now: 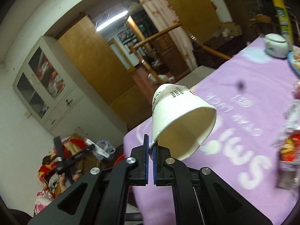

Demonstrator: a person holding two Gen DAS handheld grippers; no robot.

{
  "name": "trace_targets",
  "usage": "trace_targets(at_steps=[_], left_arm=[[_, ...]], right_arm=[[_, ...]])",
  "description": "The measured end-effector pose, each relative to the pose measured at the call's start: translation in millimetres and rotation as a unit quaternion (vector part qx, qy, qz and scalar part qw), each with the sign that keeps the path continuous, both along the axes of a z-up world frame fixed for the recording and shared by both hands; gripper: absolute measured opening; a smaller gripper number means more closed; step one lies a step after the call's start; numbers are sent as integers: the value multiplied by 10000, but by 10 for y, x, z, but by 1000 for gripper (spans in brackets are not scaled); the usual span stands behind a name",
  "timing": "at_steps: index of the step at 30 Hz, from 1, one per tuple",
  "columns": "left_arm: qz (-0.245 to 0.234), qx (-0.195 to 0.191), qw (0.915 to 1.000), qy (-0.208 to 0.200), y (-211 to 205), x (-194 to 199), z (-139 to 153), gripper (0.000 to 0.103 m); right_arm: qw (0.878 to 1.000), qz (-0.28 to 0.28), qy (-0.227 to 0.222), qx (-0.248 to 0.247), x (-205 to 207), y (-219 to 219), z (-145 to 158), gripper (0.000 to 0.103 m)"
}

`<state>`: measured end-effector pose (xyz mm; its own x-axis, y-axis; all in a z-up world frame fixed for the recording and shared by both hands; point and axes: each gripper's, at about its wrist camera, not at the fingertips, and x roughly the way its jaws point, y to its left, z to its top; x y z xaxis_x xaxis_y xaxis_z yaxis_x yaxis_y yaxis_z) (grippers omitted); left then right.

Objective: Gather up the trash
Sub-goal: 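Carry the medicine box and paper cup toward the red wastebasket, then open the left tool over the basket while the right tool drops the paper cup in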

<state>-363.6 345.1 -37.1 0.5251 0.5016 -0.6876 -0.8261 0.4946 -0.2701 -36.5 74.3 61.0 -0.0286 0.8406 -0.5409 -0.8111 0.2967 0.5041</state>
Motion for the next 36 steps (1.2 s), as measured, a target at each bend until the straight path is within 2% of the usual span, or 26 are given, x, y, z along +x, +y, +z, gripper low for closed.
trace_targets(at_steps=[2,4,5,10,13,17,20,21,22,23,24,26,29,33,36], left_arm=[[-4,-51,9999,158,76,-24,-131,51],[10,35,9993,360,122,-17,-213,68],[74,124,9987,482,145,-29,-243,71],[459,334,9952,796,279,-160,-299,81],[892,609,9892,990,332,-276,-300,90],[1333,730,9827,1059,459,-469,-318,93],[1335,648,9840,990,491,-518,-358,93],[1303,656,9840,1019,490,-517,-370,93],[1284,685,9837,1057,480,-504,-376,93],[1270,746,9826,1136,470,-493,-390,93],[1263,793,9814,1206,460,-475,-395,93],[1245,855,9799,1302,443,-444,-410,93],[1130,782,9826,1252,441,-397,-437,93],[1073,785,9837,1209,402,-378,-409,93],[987,820,9856,1098,336,-349,-331,93]], right_arm=[[9997,201,46,-95,-140,308,-43,4],[9992,360,69,-174,-265,547,-73,4],[9986,476,83,-229,-353,707,-95,4],[9930,1029,213,-544,-784,1390,-276,4],[9852,1432,272,-897,-1116,1811,-510,4],[9727,1821,216,-1420,-1513,2263,-812,5],[9603,2074,95,-1864,-1801,2580,-1057,9],[9565,2150,79,-1970,-1866,2651,-1127,18],[9517,2230,64,-2109,-1945,2739,-1207,38],[9495,2247,41,-2187,-1980,2801,-1252,48],[9486,2246,0,-2229,-2014,2835,-1288,52],[9460,2285,-153,-2294,-2091,2888,-1326,52],[9464,2243,-305,-2303,-2111,2835,-1320,52],[9533,2009,-470,-2204,-1995,2682,-1220,53],[9611,1780,-504,-2050,-1871,2527,-1096,57]])
